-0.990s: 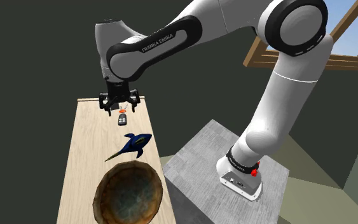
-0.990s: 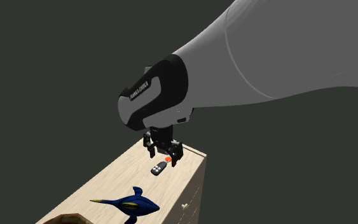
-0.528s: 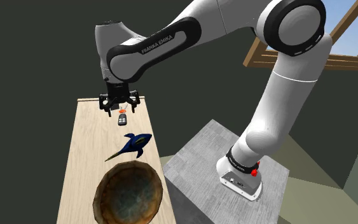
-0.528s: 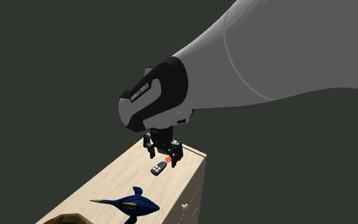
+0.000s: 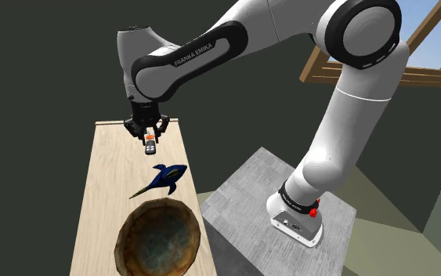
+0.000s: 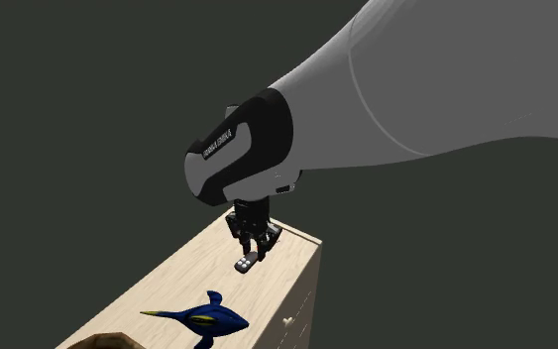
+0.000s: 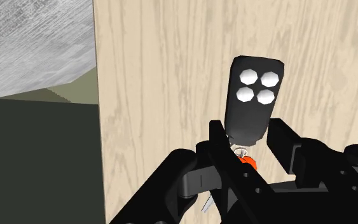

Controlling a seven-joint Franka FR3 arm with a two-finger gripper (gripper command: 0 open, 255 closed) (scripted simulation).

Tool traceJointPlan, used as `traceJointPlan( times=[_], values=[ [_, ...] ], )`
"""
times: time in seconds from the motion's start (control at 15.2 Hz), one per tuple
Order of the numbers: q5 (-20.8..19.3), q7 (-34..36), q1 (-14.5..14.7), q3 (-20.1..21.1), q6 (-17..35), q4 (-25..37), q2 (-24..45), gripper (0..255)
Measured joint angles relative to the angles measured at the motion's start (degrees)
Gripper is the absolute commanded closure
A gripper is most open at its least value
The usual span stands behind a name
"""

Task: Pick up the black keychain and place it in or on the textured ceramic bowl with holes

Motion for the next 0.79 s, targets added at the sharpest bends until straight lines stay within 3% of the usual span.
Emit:
traceJointPlan(
  times=[0.79],
  values=[
    [1.9, -1.1, -0.5, 0.4, -6.3, 3.0, -3.7, 255]
  ],
)
